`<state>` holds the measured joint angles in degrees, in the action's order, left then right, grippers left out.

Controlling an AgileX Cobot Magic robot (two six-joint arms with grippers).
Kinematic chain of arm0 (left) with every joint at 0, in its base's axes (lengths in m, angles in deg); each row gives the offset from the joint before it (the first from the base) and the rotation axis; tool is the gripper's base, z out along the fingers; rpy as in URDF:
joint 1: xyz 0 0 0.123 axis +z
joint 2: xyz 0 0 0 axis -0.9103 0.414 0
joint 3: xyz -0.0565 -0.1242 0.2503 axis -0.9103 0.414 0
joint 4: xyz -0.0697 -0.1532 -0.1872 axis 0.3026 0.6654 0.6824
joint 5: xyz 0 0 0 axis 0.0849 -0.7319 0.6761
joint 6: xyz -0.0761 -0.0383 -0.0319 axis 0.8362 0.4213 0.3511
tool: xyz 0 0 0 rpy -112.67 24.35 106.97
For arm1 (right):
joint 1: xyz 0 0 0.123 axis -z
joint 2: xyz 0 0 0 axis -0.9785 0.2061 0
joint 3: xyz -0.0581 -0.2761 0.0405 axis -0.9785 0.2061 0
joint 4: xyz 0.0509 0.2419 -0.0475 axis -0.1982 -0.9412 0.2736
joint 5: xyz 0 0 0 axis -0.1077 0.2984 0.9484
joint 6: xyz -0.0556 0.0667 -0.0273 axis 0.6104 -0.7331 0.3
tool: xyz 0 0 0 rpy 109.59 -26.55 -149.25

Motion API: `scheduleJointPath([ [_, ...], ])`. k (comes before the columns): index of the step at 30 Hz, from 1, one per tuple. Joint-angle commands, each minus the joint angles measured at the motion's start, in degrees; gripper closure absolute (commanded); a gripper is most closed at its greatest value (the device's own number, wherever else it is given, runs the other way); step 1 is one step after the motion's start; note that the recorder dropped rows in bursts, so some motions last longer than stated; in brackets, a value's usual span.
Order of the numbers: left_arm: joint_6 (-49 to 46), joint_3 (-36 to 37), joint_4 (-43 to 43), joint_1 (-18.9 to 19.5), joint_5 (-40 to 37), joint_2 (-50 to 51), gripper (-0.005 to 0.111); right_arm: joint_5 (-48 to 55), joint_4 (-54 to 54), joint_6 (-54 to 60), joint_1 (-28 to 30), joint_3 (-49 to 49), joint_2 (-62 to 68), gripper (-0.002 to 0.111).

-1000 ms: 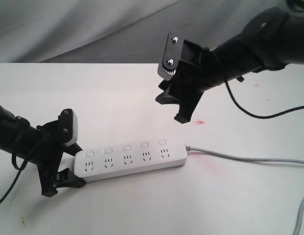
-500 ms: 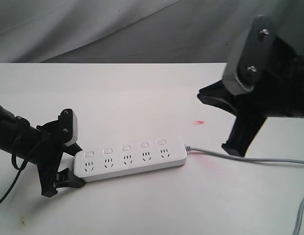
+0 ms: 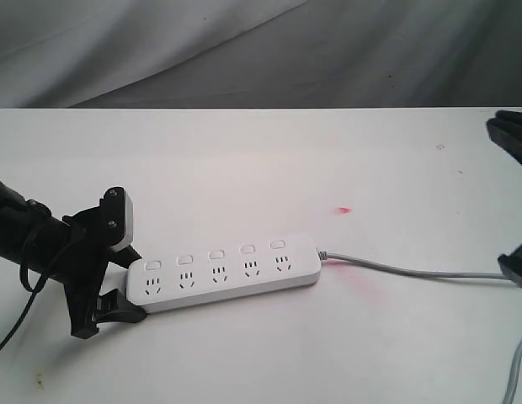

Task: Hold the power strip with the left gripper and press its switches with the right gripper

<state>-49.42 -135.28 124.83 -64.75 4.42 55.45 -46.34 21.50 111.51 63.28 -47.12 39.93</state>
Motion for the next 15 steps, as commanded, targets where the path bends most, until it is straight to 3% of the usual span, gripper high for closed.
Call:
scheduleJointPath([
  [1,-0.6,-0.1,-0.7,-0.1,1.8,0.2,0.056,-2.4,-0.9,-0.3,1.3,4.9,-8.8,0.108],
  [5,-0.6,-0.1,-0.7,-0.1,1.8,0.2,0.056,-1.0,-0.9,-0.7,6.8,9.4,-17.2,0.108],
  [15,-0.6,-0.1,-0.7,-0.1,1.8,0.2,0.056,14.5,-0.9,-7.9,28.8,14.3,-31.9,0.108],
])
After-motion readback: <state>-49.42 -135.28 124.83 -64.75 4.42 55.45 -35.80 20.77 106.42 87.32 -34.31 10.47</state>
